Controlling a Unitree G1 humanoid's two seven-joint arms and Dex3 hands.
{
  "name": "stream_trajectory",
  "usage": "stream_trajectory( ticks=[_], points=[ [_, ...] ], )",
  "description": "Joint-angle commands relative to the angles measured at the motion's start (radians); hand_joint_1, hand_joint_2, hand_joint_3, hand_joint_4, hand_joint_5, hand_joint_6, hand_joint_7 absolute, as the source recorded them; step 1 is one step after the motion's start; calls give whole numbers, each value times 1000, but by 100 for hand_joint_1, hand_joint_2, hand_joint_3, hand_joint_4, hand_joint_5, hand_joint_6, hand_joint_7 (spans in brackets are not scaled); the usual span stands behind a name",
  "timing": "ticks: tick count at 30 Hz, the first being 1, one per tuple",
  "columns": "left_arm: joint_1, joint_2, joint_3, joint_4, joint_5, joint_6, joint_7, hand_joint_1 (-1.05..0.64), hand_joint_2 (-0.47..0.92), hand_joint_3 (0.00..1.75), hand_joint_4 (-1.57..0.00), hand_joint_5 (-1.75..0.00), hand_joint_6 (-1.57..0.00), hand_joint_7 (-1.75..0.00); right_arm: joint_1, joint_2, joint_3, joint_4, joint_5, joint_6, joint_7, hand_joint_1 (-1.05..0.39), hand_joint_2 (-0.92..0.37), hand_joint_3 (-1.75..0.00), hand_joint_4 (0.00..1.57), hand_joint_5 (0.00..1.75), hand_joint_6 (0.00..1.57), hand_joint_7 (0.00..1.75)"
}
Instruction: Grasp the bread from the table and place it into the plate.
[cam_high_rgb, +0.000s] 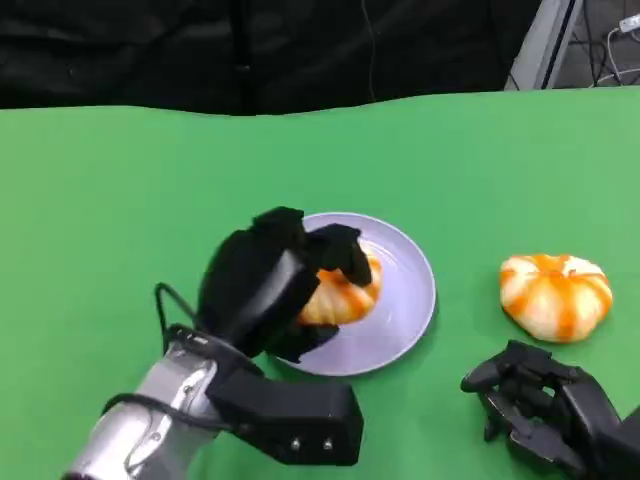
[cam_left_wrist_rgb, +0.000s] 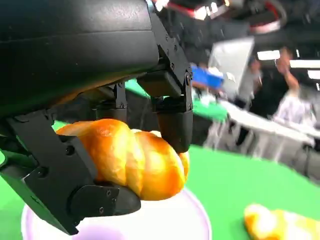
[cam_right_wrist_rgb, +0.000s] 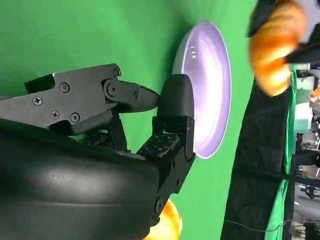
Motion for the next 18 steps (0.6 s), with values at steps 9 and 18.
stream_trajectory(
  ticks=[9,18],
  points=[
    [-135,-9,-29,234,-40,-38,-39,-5,83,21,-60,-175,-64,-152,27,-1,10,-8,-8,19,-17,-27,-92,-46,68,175,75,103],
    [-226,-27,-44,414,-43,-85,1,-6,85,18,-58,-175,-61,-154,20,-1,10,-4,6,25,-12,-24,-92,-48,67,175,75,103]
  ],
)
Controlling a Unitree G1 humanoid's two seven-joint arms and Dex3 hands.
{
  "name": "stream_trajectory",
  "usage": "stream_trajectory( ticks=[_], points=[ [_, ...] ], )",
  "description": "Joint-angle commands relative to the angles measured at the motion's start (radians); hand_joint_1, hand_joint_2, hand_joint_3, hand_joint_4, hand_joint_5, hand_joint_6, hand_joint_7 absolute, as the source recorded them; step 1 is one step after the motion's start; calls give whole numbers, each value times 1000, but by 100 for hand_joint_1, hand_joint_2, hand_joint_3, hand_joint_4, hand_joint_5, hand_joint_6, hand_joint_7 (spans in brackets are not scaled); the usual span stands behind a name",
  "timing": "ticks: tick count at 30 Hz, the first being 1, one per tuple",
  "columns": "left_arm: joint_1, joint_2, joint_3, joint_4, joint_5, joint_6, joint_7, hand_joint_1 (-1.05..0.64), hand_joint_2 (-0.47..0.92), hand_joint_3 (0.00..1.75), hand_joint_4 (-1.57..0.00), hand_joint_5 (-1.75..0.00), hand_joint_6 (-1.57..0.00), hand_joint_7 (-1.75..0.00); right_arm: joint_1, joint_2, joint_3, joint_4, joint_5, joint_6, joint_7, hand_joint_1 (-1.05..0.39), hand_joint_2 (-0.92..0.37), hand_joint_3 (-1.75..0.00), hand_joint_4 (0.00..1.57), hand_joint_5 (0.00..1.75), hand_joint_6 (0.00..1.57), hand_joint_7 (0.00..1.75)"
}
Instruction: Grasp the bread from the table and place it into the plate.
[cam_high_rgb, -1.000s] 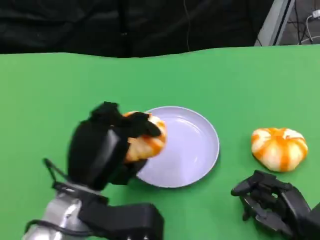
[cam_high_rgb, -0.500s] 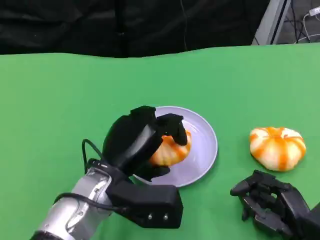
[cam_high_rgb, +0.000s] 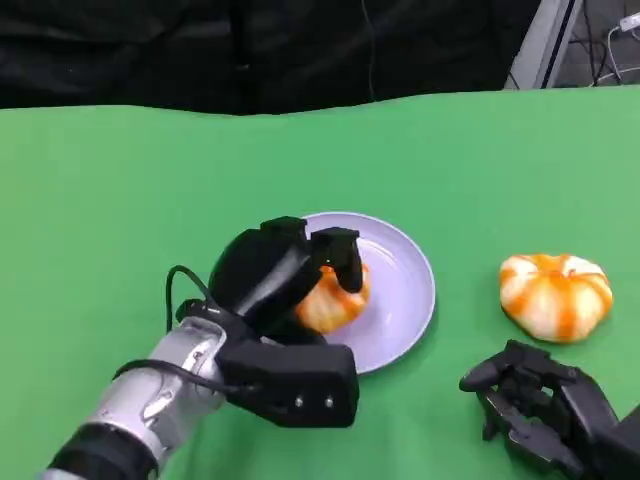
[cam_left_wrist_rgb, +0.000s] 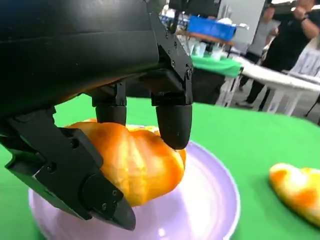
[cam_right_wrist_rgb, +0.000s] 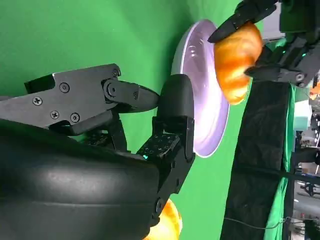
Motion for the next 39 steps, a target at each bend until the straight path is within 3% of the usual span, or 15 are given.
stream_trajectory(
  ticks=[1,13,14,15,16,18,23,30,39],
  points=[
    [-57,-2,-6,76,-9,-32,38,-6,85,18,-58,-175,-61,-154,12,-6,-1,12,6,19,6,-24,-92,-48,67,175,75,103],
    [-91,-14,1,131,-28,-37,25,-6,86,16,-58,-175,-61,-154,12,-6,0,12,3,16,3,-24,-92,-48,67,175,75,103],
    [-106,-21,9,148,-44,-28,2,-24,89,13,-56,-96,-61,-84,12,-7,1,13,0,14,1,-24,-92,-48,68,175,75,103],
    [-111,-27,17,139,-62,0,-40,-31,91,12,-64,-53,-69,-46,12,-7,1,11,-1,15,-2,-24,-92,-48,68,175,75,103],
    [-113,-30,22,128,-74,22,-71,-56,92,23,-48,-22,-53,-19,13,-7,1,10,-2,16,-3,-25,-92,-48,68,175,75,103],
    [-100,-32,25,88,-86,63,-104,-73,92,35,-32,-6,-37,-5,12,-6,1,11,1,17,-2,-24,-92,-49,68,175,75,102],
    [-85,-25,20,36,-93,103,-128,-87,92,53,-17,0,-21,0,9,-7,-1,13,7,20,6,-22,-92,-50,68,175,76,102],
    [-78,-18,20,19,-107,103,-138,-88,92,57,-18,-1,-22,0,10,-6,0,10,5,20,4,-22,-92,-49,67,175,76,101],
    [-31,-26,100,-64,-276,116,-300,-94,92,65,-23,-2,-22,-1,2,-8,-3,27,8,12,8,-24,-92,-49,68,175,76,100]
  ],
)
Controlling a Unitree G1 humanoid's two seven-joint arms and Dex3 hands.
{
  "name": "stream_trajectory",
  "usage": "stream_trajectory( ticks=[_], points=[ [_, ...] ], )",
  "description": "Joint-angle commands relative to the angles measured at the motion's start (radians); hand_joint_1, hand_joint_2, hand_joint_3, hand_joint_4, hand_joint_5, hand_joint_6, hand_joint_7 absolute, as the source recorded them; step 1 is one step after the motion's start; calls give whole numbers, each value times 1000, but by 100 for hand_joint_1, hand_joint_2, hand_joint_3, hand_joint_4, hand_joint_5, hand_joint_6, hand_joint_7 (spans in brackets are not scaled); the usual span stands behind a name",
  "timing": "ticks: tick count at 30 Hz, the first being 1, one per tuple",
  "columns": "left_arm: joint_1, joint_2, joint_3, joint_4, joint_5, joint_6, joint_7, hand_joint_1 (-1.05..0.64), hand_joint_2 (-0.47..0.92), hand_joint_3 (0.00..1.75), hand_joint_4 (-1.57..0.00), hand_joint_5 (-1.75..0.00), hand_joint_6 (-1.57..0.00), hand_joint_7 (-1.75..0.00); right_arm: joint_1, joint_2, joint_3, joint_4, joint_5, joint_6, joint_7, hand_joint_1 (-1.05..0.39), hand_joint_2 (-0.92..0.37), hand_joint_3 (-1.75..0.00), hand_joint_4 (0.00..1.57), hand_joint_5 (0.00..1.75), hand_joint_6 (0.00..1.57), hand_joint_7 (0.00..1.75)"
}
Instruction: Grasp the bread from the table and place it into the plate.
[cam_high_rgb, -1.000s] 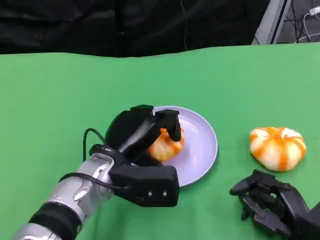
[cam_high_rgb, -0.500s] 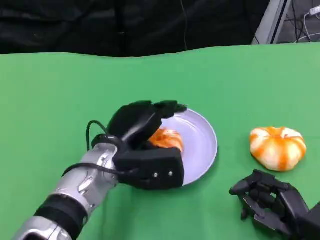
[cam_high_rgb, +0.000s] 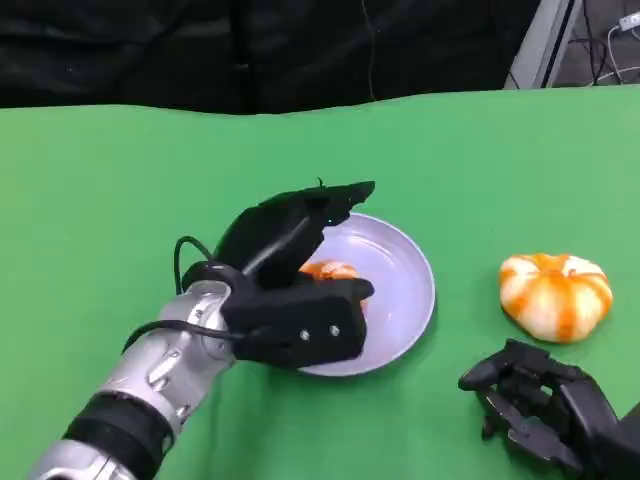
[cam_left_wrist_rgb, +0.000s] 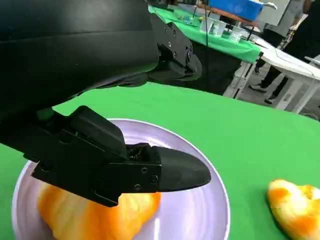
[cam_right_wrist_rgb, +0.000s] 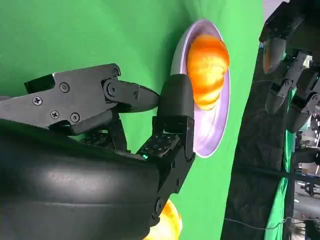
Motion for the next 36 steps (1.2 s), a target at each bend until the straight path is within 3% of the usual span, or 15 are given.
stream_trajectory(
  ticks=[1,7,16,25,36],
  points=[
    [44,5,72,-71,-129,6,-98,-94,92,65,-23,-1,-22,-1,7,-8,-3,22,5,13,5,-24,-92,-49,68,175,76,100],
    [119,2,161,-194,-314,-4,-218,-90,92,67,-26,-2,-23,-1,10,-6,-1,17,0,13,0,-24,-92,-49,66,175,76,99],
    [274,-64,362,-337,-797,10,-495,-81,92,57,-31,-2,-28,-2,2,-10,-1,29,-6,3,-6,-26,-92,-47,66,175,76,102],
    [427,-99,472,-401,-965,0,-582,-79,92,44,-47,-5,-40,-3,-4,-13,1,34,-10,5,-16,-28,-92,-45,65,175,76,104],
    [554,-101,628,-300,-1101,-120,-783,-70,92,41,-56,-4,-48,-4,7,-20,-4,21,6,1,4,-27,-92,-46,66,174,76,105]
  ],
)
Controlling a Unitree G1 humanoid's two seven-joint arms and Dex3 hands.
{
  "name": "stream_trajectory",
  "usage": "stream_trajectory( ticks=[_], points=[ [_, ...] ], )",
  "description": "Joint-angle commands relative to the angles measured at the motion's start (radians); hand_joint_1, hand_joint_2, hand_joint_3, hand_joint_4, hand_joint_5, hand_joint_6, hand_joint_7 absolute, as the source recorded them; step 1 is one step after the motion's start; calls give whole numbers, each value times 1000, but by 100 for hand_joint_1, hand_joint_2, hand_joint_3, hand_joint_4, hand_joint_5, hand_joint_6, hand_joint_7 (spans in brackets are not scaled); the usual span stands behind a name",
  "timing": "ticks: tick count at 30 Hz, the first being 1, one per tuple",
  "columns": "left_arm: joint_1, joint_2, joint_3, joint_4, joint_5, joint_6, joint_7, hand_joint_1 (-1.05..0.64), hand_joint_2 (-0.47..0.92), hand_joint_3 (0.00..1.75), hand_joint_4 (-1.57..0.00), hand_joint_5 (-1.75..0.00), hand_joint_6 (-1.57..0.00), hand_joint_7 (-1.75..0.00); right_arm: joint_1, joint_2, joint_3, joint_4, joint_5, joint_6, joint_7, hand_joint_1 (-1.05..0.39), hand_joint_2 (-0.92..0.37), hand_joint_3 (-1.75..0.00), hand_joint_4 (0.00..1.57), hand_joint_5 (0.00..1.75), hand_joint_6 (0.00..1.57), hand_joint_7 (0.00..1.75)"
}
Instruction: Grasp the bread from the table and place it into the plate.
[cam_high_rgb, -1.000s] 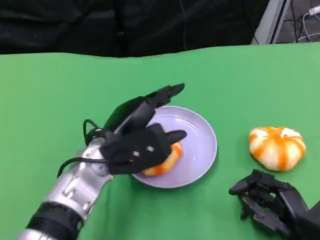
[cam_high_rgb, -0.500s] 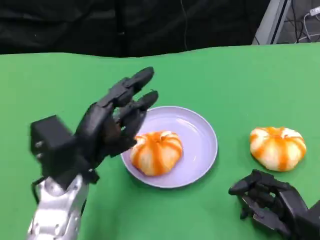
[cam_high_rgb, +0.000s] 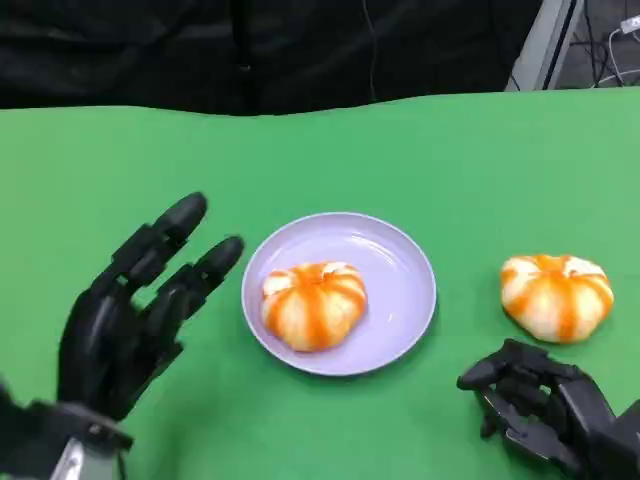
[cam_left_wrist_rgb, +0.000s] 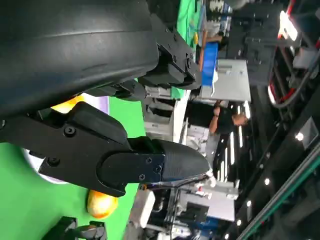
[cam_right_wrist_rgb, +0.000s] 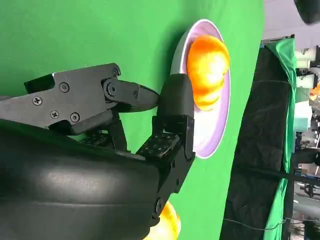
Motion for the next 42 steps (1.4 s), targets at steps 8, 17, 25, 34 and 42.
stream_trajectory(
  ticks=[8,17,25,34,42],
  points=[
    [98,5,117,95,-64,-97,-142,-64,92,42,-62,-4,-53,-3,19,-24,-13,2,12,6,19,-26,-92,-47,66,173,76,106],
    [133,35,153,122,-39,-108,-158,-44,92,31,-66,-3,-56,-2,14,-28,-16,3,10,16,22,-27,-92,-45,66,174,76,105],
    [84,54,178,206,3,-132,-111,9,78,69,-72,-1,-62,-1,15,-26,-18,2,13,19,26,-28,-92,-45,67,174,76,106],
    [55,75,200,253,83,-169,19,20,72,94,-87,-5,-75,-4,14,-24,-21,3,16,20,32,-29,-92,-44,66,175,75,108],
    [44,83,213,281,102,-200,60,19,66,101,-103,-6,-85,-3,11,-27,-24,9,14,13,34,-27,-92,-45,66,175,75,107]
  ],
)
